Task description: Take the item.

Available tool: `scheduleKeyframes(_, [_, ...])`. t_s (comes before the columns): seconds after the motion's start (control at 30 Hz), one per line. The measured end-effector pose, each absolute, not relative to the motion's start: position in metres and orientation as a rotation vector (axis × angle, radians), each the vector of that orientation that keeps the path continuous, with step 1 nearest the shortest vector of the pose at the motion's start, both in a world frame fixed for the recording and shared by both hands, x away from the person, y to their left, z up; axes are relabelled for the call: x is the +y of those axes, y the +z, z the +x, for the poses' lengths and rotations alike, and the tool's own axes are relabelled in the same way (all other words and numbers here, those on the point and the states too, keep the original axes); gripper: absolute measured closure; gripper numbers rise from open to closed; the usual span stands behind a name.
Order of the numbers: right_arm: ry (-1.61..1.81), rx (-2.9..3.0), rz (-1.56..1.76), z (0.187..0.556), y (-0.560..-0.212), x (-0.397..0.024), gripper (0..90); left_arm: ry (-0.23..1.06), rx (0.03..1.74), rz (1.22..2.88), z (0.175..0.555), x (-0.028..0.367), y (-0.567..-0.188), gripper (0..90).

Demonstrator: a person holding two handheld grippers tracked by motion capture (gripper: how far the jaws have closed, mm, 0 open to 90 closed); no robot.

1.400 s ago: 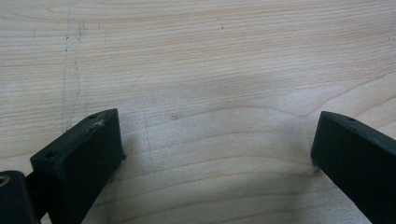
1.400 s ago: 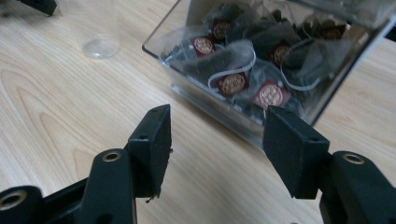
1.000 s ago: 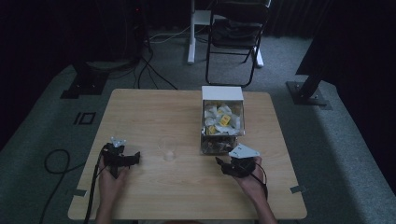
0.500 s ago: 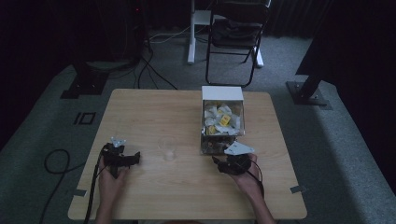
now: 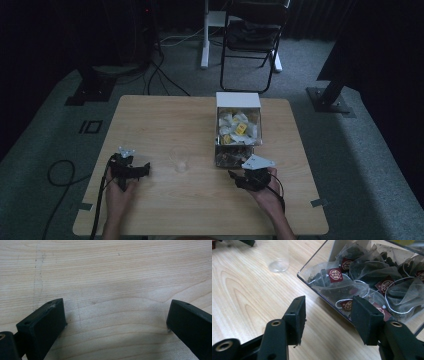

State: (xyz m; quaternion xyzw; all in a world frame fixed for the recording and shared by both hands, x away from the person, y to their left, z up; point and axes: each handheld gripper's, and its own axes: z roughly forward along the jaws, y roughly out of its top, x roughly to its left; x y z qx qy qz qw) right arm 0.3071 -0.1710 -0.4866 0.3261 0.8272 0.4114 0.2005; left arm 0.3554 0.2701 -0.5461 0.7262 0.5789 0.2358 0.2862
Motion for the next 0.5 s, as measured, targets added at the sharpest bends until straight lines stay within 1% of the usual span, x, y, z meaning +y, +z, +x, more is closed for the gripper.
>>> scheduleKeyframes(0.27, [1.136,2.341,0.907,0.3007,-0.4841,-0.1733,52.4,0.63,1.548,1.941,0.3554,0.2701,-0.5461,2.8])
scheduleKeyframes(0.33, [1.135,2.335,0.91,0.3003,-0.4837,-0.1739,52.4,0.63,1.548,1.941,0.3554,0.2701,-0.5461,2.8])
scheduleKeyframes(0.43, [1.143,2.268,0.942,0.3005,-0.4793,-0.1775,46.2,0.63,1.547,1.941,0.3554,0.2701,-0.5461,2.8])
scheduleKeyframes(0.5, [1.153,2.247,0.956,0.3036,-0.4766,-0.1784,44.1,0.63,1.547,1.941,0.3554,0.2701,-0.5461,2.8])
